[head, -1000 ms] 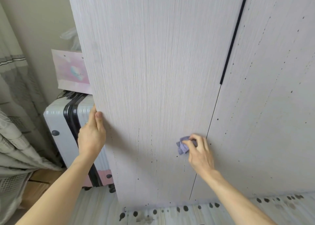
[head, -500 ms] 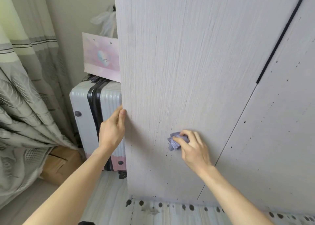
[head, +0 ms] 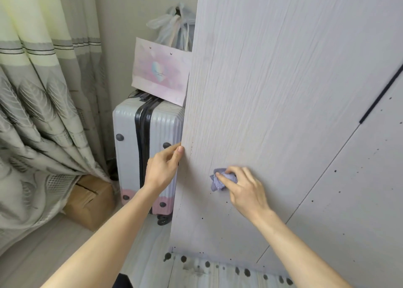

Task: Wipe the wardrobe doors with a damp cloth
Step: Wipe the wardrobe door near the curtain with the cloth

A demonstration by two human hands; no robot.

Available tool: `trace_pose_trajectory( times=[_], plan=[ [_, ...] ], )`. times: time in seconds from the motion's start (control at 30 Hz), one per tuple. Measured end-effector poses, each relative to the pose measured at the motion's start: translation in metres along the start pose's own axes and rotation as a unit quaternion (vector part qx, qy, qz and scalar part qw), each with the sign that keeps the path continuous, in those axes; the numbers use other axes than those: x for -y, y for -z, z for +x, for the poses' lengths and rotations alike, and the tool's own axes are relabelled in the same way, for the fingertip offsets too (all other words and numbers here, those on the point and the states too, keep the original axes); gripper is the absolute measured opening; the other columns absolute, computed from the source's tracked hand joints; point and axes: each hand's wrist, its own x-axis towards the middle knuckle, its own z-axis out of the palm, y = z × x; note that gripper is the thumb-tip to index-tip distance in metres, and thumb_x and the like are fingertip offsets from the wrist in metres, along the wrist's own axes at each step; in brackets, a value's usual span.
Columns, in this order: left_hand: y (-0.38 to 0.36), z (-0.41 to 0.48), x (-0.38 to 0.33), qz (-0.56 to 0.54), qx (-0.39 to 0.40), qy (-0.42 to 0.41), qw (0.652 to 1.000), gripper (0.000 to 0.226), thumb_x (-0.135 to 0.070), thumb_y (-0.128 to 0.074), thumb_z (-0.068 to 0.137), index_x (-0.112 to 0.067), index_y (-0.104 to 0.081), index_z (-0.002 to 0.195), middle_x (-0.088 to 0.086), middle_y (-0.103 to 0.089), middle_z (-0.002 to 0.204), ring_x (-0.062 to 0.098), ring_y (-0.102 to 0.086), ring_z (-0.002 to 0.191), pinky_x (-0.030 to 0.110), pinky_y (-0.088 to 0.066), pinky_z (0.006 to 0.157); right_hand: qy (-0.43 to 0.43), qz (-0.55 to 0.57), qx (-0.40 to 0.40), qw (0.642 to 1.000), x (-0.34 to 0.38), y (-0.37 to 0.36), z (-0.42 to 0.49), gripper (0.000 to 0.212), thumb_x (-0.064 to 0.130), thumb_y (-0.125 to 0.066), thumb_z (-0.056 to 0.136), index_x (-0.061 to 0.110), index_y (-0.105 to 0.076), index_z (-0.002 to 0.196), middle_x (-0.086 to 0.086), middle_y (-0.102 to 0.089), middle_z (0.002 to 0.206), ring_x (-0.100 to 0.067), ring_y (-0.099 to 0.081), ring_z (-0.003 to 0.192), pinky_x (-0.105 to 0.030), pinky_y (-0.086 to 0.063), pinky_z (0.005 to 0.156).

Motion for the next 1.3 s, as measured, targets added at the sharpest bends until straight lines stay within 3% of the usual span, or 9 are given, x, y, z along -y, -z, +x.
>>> trace_pose_trajectory(
  times=[0.07, 0.3, 0.53, 0.77, 0.93, 1.03, 1.1, 1.17, 1.3],
  plan=[
    [0.001, -0.002, 0.008, 0.014, 0.018, 0.017, 1.0, 0.051, -0.064, -0.047, 0.097, -0.032, -0.065, 0.132, -0.006, -0.074, 0.117, 0.014, -0.068, 0.111, 0.034, -0.052, 0.098, -0.001, 0.003, 0.015, 1.0, 0.004, 0.005, 0.009, 0.042, 0.01, -0.057, 0.078, 0.027, -0.075, 0.111, 0.003, -0.058, 0.106, -0.028, -0.058, 0.079, -0.036, -0.051, 0.045],
    [0.002, -0.008, 0.021, -0.018, 0.024, 0.049, 0.998, 0.037, -0.053, -0.06, 0.095, -0.031, -0.072, 0.123, -0.005, -0.076, 0.11, 0.009, -0.067, 0.105, 0.025, -0.05, 0.093, -0.09, 0.019, -0.153, 0.984, 0.015, 0.035, 0.098, 0.041, 0.002, -0.054, 0.092, 0.02, -0.07, 0.125, -0.007, -0.061, 0.113, -0.032, -0.056, 0.089, -0.036, -0.05, 0.067],
    [-0.001, -0.005, 0.029, -0.04, 0.032, 0.061, 0.997, 0.025, -0.038, -0.07, 0.094, -0.032, -0.074, 0.118, -0.008, -0.074, 0.116, 0.009, -0.065, 0.115, 0.017, -0.045, 0.093, 0.102, -0.047, 0.004, 0.994, 0.031, -0.006, 0.048, 0.046, 0.002, -0.073, 0.068, 0.023, -0.074, 0.109, 0.0, -0.063, 0.1, -0.027, -0.057, 0.076, -0.033, -0.046, 0.055],
    [-0.006, -0.009, 0.036, -0.034, 0.014, 0.03, 0.999, 0.02, -0.045, -0.066, 0.095, -0.059, -0.063, 0.11, -0.016, -0.074, 0.111, 0.004, -0.067, 0.11, 0.031, -0.057, 0.092, -0.001, -0.026, -0.164, 0.986, 0.044, 0.018, 0.128, 0.042, 0.001, -0.056, 0.089, 0.022, -0.071, 0.123, -0.005, -0.065, 0.11, -0.03, -0.056, 0.084, -0.036, -0.047, 0.067],
    [-0.012, -0.023, 0.042, 0.105, 0.015, -0.031, 0.994, 0.055, -0.027, -0.057, 0.102, -0.063, -0.04, 0.141, -0.021, -0.07, 0.119, 0.009, -0.069, 0.104, 0.038, -0.059, 0.079, 0.08, -0.071, -0.079, 0.991, 0.05, -0.027, 0.062, 0.046, 0.004, -0.046, 0.088, 0.025, -0.072, 0.119, -0.002, -0.068, 0.108, -0.029, -0.056, 0.079, -0.035, -0.037, 0.063],
    [-0.012, -0.025, 0.049, 0.125, 0.013, -0.021, 0.992, 0.051, -0.03, -0.054, 0.104, -0.062, -0.039, 0.141, -0.021, -0.071, 0.119, 0.009, -0.063, 0.072, 0.035, -0.058, 0.074, 0.107, -0.086, -0.008, 0.991, 0.047, -0.044, 0.024, 0.051, 0.002, -0.036, 0.09, 0.027, -0.073, 0.116, 0.002, -0.067, 0.106, -0.027, -0.06, 0.075, -0.034, -0.029, 0.064],
    [-0.012, -0.025, 0.051, 0.128, 0.008, -0.017, 0.992, 0.045, -0.034, -0.054, 0.104, -0.06, -0.044, 0.139, -0.021, -0.071, 0.117, 0.01, -0.059, 0.063, 0.034, -0.057, 0.072, 0.099, -0.092, -0.019, 0.991, 0.048, -0.04, 0.028, 0.05, 0.001, -0.046, 0.082, 0.028, -0.073, 0.115, 0.003, -0.067, 0.105, -0.026, -0.059, 0.076, -0.034, -0.03, 0.064],
    [-0.012, -0.023, 0.052, 0.136, 0.009, -0.025, 0.99, 0.045, -0.036, -0.054, 0.103, -0.063, -0.043, 0.137, -0.023, -0.072, 0.114, 0.011, -0.068, 0.077, 0.034, -0.056, 0.071, 0.052, -0.085, -0.068, 0.993, 0.049, -0.03, 0.047, 0.051, 0.001, -0.054, 0.077, 0.028, -0.074, 0.116, 0.002, -0.068, 0.106, -0.025, -0.056, 0.08, -0.035, -0.032, 0.064],
    [-0.015, -0.021, 0.059, 0.131, 0.011, -0.01, 0.991, 0.043, -0.04, -0.053, 0.103, -0.072, -0.041, 0.13, -0.024, -0.073, 0.107, 0.012, -0.068, 0.076, 0.034, -0.054, 0.07, 0.009, -0.07, -0.114, 0.991, 0.051, -0.03, 0.061, 0.054, -0.001, -0.053, 0.078, 0.028, -0.073, 0.118, 0.001, -0.068, 0.108, -0.024, -0.053, 0.085, -0.035, -0.034, 0.064]
  ],
)
